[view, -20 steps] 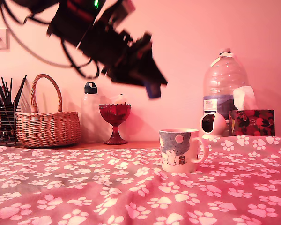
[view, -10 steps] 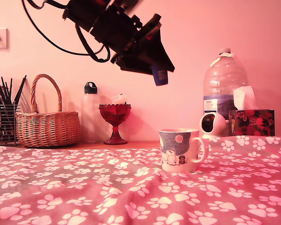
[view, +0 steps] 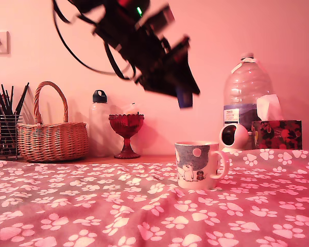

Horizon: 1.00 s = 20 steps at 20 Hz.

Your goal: Pick the coffee capsule and then drop it inside the coffee cup in front of you

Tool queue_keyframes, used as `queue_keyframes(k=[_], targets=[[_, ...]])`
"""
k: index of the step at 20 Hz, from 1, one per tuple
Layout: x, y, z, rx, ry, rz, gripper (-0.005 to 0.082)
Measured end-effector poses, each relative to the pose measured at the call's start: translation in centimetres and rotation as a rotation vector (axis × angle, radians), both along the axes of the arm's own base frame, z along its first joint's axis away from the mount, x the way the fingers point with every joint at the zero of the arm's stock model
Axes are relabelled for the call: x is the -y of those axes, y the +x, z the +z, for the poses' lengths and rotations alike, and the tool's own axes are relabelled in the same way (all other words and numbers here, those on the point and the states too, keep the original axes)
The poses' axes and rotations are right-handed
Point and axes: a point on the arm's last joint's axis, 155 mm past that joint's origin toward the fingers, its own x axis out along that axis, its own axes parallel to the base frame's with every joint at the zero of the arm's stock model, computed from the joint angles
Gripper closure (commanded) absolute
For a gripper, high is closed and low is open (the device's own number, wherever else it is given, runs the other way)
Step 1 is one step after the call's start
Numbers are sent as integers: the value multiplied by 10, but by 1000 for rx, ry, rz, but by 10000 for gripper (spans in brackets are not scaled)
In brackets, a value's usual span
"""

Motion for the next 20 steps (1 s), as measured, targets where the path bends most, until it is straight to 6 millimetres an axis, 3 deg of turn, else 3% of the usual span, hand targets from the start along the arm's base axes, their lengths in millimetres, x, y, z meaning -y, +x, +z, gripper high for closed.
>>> queue_keyframes(k=[7, 20], targets=[[14, -4, -41, -67, 59, -24, 468], [15, -6, -44, -61, 74, -27, 468]])
